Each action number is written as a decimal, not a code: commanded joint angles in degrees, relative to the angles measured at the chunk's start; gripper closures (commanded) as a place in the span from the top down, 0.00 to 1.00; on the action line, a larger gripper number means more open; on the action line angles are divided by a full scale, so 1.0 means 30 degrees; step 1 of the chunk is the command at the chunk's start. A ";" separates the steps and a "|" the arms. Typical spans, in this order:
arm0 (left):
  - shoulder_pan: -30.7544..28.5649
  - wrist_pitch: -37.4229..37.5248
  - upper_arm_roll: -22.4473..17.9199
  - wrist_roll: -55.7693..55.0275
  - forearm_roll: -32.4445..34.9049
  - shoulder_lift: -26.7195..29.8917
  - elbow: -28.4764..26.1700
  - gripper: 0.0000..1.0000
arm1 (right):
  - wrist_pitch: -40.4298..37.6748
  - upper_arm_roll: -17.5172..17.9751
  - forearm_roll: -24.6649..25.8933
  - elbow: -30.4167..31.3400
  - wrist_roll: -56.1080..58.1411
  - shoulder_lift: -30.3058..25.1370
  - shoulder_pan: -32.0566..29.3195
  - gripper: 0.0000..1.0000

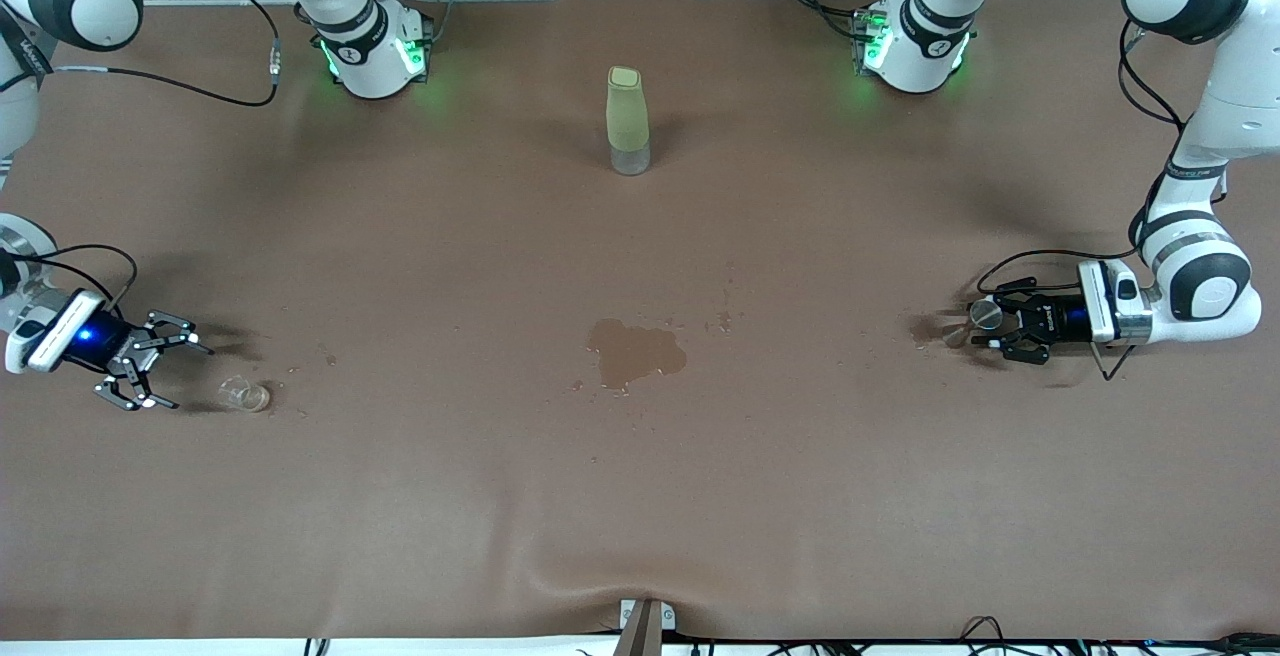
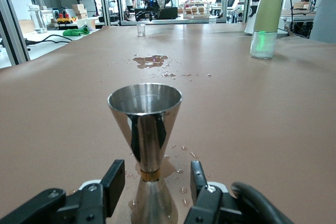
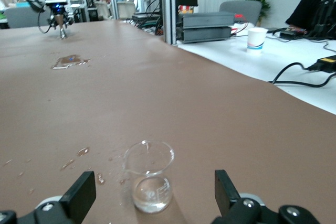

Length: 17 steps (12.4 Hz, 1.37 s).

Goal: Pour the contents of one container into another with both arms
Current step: 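Grasp the steel jigger with the left gripper while the right gripper grasps the beaker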

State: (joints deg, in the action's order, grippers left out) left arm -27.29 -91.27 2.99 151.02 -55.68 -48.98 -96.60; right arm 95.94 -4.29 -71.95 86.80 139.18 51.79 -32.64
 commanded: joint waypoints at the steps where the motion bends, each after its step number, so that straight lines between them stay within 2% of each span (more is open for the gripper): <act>1: 0.0192 -0.0045 -0.0089 0.0315 -0.0744 -0.0370 0.0266 0.58 | -0.0252 0.0228 -0.0948 -0.0720 0.0305 0.1074 -0.0165 1.00; 6: 0.0309 -0.0045 -0.0060 0.0344 -0.0921 -0.0430 0.0267 0.53 | -0.0223 0.0228 -0.0890 -0.0721 0.0393 0.1662 0.0275 1.00; 7: 0.0309 -0.0045 -0.0089 0.0315 -0.0950 -0.0430 0.0266 0.50 | -0.0078 0.0228 -0.0919 -0.0721 0.0915 0.1721 0.0391 1.00; 8: 0.0280 -0.0045 -0.0089 0.0344 -0.0950 -0.0430 0.0266 0.43 | 0.0504 0.0228 -0.1006 -0.0692 0.1356 0.1721 0.0451 1.00; 11: 0.0309 -0.0045 -0.0089 0.0344 -0.0950 -0.0430 0.0266 0.38 | 0.0685 0.0257 -0.1532 -0.0721 0.1535 0.1926 0.0744 1.00; 13: 0.0280 -0.0045 -0.0089 0.0344 -0.0979 -0.0576 0.0266 0.30 | 0.0773 0.0257 -0.1593 -0.0721 0.1565 0.2131 0.0744 1.00; 15: 0.0309 -0.0045 -0.0089 0.0199 -0.0980 -0.0635 0.0266 0.10 | 0.1094 0.0286 -0.1710 -0.0721 0.1856 0.2335 0.0890 1.00; 16: 0.0280 -0.0045 -0.0060 0.0256 -0.0980 -0.0693 0.0266 0.00 | 0.1095 0.0286 -0.2349 -0.0721 0.1974 0.2511 0.0891 1.00; 17: 0.0309 -0.0045 -0.0060 0.0372 -0.0980 -0.0694 0.0266 0.00 | 0.1124 0.0286 -0.2674 -0.0721 0.2381 0.2686 0.0920 1.00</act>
State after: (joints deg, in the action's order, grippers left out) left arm -26.79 -90.95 3.00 151.03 -57.43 -49.95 -96.51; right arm 99.13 -3.39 -77.18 86.09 144.43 57.97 -30.18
